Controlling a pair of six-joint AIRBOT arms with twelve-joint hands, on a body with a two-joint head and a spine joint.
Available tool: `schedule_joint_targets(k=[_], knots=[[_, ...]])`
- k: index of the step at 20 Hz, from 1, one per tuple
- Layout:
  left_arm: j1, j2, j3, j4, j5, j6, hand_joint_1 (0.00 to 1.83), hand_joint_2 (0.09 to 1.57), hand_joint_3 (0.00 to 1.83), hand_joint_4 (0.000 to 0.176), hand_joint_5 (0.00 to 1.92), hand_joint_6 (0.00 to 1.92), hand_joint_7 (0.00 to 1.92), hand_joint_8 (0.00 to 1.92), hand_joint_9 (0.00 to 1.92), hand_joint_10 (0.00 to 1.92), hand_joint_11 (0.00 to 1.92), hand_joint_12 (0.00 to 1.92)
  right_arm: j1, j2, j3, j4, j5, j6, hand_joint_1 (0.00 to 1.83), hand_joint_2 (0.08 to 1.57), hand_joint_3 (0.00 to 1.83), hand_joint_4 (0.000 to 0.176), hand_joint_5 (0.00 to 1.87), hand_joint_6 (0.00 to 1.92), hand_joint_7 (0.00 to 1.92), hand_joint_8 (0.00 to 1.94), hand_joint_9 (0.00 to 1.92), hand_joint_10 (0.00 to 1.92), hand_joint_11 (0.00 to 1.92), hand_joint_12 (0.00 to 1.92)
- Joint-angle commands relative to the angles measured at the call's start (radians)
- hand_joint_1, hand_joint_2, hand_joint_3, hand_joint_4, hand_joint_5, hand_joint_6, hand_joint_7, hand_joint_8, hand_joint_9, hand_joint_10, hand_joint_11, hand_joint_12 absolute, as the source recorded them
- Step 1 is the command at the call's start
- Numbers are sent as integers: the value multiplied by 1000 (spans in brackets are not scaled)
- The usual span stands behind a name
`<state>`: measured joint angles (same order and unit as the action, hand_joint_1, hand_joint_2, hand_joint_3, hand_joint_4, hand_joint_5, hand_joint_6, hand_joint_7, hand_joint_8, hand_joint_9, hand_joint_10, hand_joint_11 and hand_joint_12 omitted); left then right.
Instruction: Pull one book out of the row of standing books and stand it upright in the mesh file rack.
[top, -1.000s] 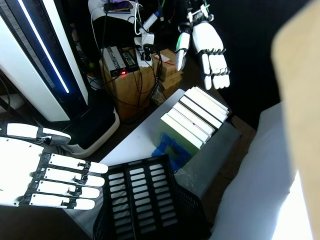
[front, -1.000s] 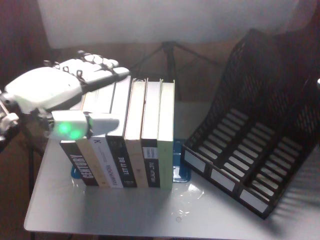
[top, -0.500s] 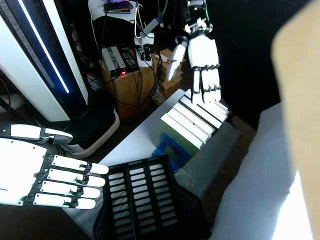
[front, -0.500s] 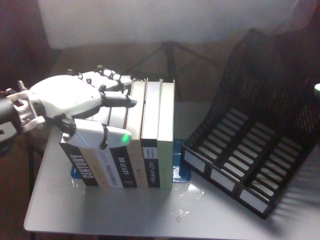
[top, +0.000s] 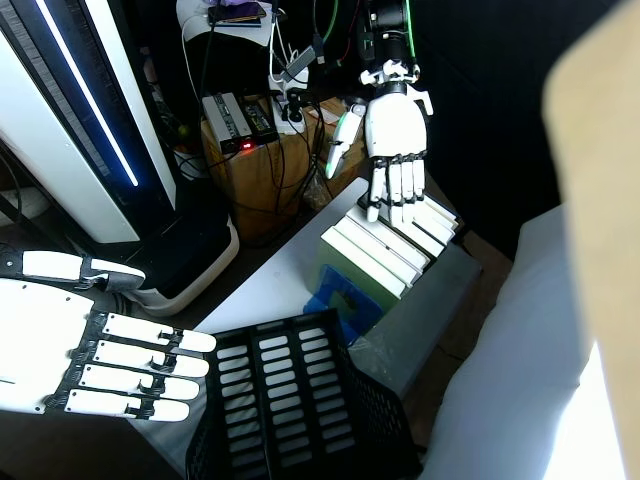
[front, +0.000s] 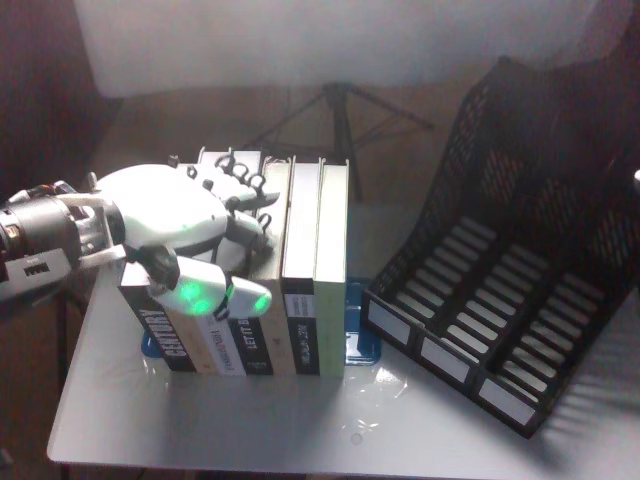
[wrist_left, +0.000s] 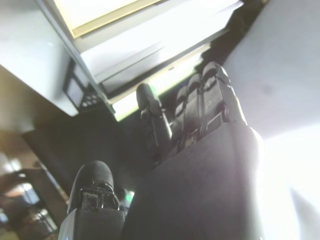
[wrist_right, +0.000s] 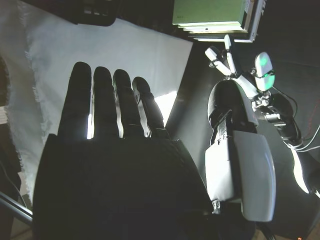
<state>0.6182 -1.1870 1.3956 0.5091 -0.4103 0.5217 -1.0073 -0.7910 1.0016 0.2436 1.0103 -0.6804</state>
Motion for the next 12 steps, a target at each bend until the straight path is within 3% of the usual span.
schedule_joint_targets(k=[1, 3, 8, 12], knots=[[-11, -1, 2, -1, -61, -7, 27, 1239, 2, 19, 550, 43, 0, 0, 0, 0, 0, 0, 0, 6, 5, 18, 120, 3, 320, 1269, 11, 0, 0, 0, 0, 0, 0, 0, 0, 0], [-9, 10, -22, 37, -55, -3, 56, 1229, 0, 0, 620, 29, 0, 0, 0, 0, 0, 0, -4, 6, 4, 21, 123, 5, 316, 1266, 9, 0, 0, 0, 0, 0, 0, 0, 0, 0], [2, 53, -87, 118, -55, 1, 20, 1187, 0, 0, 840, 49, 39, 11, 0, 0, 0, 0, -6, 6, 3, 24, 126, 5, 314, 1270, 8, 0, 0, 0, 0, 0, 0, 0, 0, 0], [30, 83, -125, 136, -90, -21, 3, 1193, 1, 0, 837, 33, 52, 10, 0, 0, 0, 0, -13, 6, 0, 35, 135, 5, 325, 1272, 7, 0, 0, 0, 0, 0, 0, 0, 0, 0]])
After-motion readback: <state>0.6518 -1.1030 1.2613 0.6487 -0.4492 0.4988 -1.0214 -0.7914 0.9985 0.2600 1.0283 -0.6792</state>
